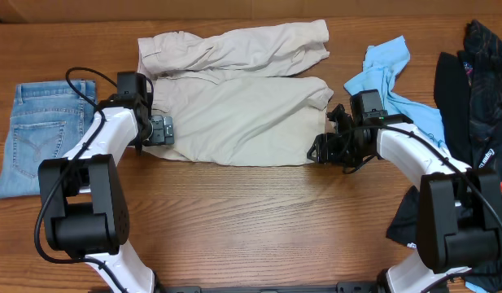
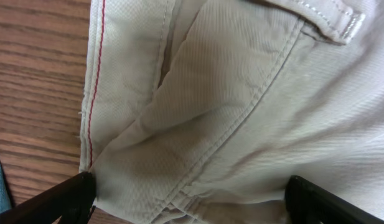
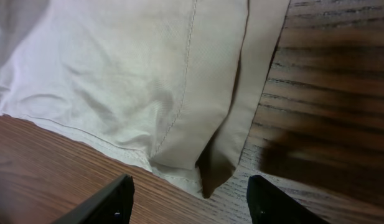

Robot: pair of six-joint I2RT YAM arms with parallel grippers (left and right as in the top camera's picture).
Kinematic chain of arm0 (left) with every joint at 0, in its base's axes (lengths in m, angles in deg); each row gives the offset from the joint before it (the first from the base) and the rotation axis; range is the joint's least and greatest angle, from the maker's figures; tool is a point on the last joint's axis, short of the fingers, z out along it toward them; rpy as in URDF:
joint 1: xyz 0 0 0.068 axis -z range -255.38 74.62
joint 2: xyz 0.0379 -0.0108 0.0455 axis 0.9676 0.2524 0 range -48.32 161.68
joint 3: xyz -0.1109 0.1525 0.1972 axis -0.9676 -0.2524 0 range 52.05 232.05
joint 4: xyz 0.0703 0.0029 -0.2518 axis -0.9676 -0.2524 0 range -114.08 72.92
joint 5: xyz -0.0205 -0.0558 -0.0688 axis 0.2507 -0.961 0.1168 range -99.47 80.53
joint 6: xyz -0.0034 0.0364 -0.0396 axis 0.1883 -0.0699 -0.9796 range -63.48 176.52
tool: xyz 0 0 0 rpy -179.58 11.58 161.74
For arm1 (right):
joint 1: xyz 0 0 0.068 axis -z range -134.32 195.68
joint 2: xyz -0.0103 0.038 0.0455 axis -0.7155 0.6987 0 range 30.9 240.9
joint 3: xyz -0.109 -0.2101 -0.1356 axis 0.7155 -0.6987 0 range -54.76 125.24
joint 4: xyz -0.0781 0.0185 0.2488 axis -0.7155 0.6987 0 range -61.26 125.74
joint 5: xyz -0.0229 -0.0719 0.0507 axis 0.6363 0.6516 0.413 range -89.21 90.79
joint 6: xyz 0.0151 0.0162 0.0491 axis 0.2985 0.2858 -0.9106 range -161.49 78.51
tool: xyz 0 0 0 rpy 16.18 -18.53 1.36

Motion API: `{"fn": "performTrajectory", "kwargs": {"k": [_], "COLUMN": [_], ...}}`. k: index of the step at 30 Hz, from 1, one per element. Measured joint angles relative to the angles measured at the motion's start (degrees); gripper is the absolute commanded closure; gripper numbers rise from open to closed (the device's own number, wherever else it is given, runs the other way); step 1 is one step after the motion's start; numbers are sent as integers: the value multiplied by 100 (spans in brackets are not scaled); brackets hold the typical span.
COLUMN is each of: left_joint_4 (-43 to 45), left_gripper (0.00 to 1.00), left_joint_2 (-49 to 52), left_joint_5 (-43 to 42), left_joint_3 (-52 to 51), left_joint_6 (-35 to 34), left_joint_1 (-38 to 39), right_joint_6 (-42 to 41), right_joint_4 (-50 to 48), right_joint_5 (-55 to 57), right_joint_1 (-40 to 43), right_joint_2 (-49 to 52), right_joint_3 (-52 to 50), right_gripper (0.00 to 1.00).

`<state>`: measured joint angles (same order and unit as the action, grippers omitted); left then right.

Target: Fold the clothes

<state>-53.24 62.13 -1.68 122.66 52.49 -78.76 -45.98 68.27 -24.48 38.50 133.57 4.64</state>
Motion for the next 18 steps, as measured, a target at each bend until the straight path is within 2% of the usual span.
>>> {"fn": "performTrajectory", "kwargs": {"k": [4, 7, 9, 12, 14, 18], "left_joint_4": [22, 22, -7, -103, -243, -780], "left_gripper": [0, 0, 0, 1, 5, 18], "left_joint_2": [-48, -125, -162, -170, -181, -205], "left_joint_5": [15, 17, 22, 11, -17, -103], "left_joint_3": [-94, -245, -339, -356, -356, -350], "left_joint_6": [-11, -48, -101, -267, -339, -492], "left_joint_1": [0, 0, 0, 0, 0, 0], "right_joint_6": [-4, 2, 2, 2, -4, -422], "right_joint_4": [-358, -612, -732, -859, -817, 118], "right_joint_5": [-26, -142, -190, -201, -164, 435], "right_joint_1": [-2, -4, -4, -4, -4, 66], "right_joint_2": [0, 4, 9, 9, 9, -31], "right_joint_3": [-243, -424, -463, -474, -472, -376], "right_gripper": [48, 80, 94, 96, 96, 96]}}
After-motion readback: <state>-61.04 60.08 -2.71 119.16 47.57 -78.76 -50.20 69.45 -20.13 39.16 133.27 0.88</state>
